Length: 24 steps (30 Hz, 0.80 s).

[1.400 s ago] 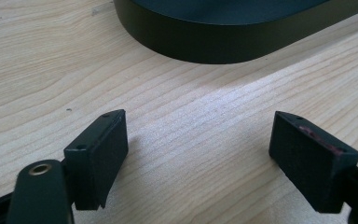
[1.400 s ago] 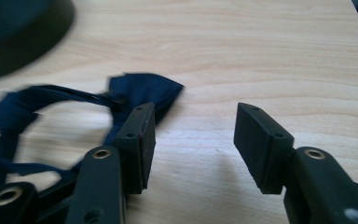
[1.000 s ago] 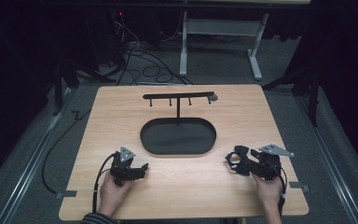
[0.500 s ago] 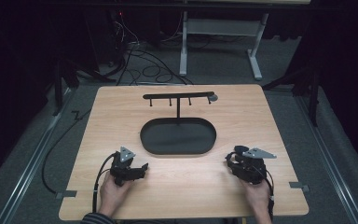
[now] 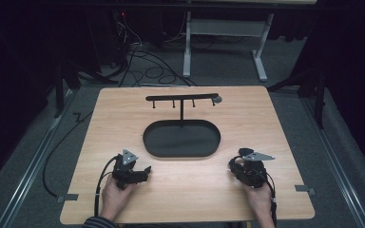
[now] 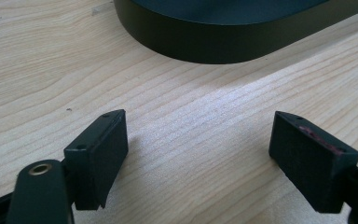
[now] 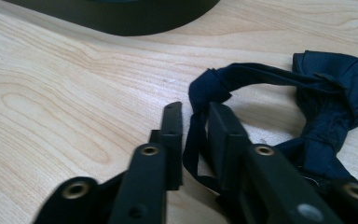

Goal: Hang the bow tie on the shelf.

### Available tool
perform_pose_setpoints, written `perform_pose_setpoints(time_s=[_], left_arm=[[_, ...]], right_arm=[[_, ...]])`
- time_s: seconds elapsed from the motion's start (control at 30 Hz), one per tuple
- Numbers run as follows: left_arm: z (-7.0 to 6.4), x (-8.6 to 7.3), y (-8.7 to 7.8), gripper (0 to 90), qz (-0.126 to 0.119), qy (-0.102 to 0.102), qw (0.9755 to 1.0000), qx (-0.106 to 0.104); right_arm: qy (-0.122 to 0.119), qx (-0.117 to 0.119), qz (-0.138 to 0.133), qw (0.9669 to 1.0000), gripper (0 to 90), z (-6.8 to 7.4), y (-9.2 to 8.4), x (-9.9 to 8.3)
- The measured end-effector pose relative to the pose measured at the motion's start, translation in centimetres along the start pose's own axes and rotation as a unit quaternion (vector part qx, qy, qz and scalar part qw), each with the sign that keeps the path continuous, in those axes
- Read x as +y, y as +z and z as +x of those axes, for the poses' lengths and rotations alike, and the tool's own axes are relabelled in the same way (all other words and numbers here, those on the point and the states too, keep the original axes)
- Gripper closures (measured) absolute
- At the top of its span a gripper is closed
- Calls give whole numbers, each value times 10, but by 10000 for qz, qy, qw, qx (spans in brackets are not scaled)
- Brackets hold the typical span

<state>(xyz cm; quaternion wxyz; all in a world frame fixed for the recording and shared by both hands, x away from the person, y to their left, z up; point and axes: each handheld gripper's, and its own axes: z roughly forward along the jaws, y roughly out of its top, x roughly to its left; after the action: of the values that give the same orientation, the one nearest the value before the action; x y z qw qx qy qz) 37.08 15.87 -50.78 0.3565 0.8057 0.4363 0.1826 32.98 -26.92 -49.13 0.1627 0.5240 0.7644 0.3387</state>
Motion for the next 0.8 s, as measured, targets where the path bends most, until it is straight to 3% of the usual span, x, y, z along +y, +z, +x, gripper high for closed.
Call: perform_pose_setpoints(time_s=[0.2, 0.4, 0.8], left_arm=[[0, 0, 0, 200, 1, 2, 10000, 0], [0, 0, 0, 200, 1, 1, 10000, 0], [0, 0, 0, 200, 2, 2, 10000, 0]], right_arm=[[-71, 14, 27, 10000, 897, 0, 0, 0], [-46, 24, -24, 10000, 900, 0, -1, 1], [90, 173, -709, 9973, 900, -3, -27, 12]])
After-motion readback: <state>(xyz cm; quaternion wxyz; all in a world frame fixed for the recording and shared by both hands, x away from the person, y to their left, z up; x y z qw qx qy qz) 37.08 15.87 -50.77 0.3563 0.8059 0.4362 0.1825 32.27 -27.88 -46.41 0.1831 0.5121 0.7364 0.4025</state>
